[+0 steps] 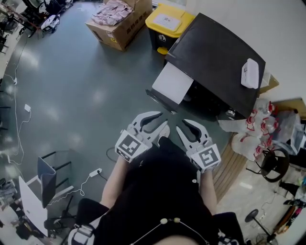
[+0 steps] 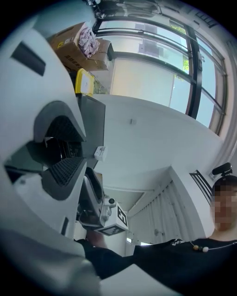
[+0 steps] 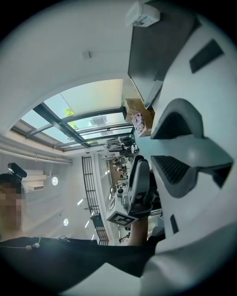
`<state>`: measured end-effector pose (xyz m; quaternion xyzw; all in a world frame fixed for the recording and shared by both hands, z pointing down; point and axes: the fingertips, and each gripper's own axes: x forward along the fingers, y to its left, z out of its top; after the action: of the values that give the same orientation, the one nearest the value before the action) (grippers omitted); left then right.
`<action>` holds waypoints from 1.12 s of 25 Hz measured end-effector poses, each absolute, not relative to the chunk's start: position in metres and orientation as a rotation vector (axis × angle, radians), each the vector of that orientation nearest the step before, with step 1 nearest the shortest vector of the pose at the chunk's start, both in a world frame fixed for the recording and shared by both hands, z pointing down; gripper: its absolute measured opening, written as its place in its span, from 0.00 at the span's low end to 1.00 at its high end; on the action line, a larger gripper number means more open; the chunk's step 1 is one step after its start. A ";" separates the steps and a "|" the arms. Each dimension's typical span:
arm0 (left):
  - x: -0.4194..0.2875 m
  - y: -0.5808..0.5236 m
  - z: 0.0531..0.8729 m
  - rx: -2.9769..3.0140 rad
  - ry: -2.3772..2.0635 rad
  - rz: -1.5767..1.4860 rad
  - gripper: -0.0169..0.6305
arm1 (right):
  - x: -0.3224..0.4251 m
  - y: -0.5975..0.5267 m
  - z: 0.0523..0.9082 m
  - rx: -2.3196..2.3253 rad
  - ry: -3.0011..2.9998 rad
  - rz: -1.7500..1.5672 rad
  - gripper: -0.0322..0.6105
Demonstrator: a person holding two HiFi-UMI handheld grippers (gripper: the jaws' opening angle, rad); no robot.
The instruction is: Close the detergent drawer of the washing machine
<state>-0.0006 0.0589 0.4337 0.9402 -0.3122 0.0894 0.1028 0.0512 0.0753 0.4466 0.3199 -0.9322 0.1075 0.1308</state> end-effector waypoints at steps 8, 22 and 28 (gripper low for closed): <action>0.002 0.033 0.470 2.795 -0.888 0.424 0.20 | 0.050 0.039 0.515 0.813 -2.625 0.414 0.22; 0.007 0.010 0.549 2.836 -0.415 0.689 0.20 | 0.035 0.013 0.627 0.682 -2.449 0.658 0.24; 0.017 -0.003 0.560 2.856 -0.319 0.717 0.20 | 0.029 0.011 0.638 0.675 -2.425 0.641 0.21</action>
<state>0.0166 -0.0031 0.5598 0.9604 -0.1072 0.2410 0.0900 0.0291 0.0106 0.6383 0.2504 -0.8993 0.2376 0.2685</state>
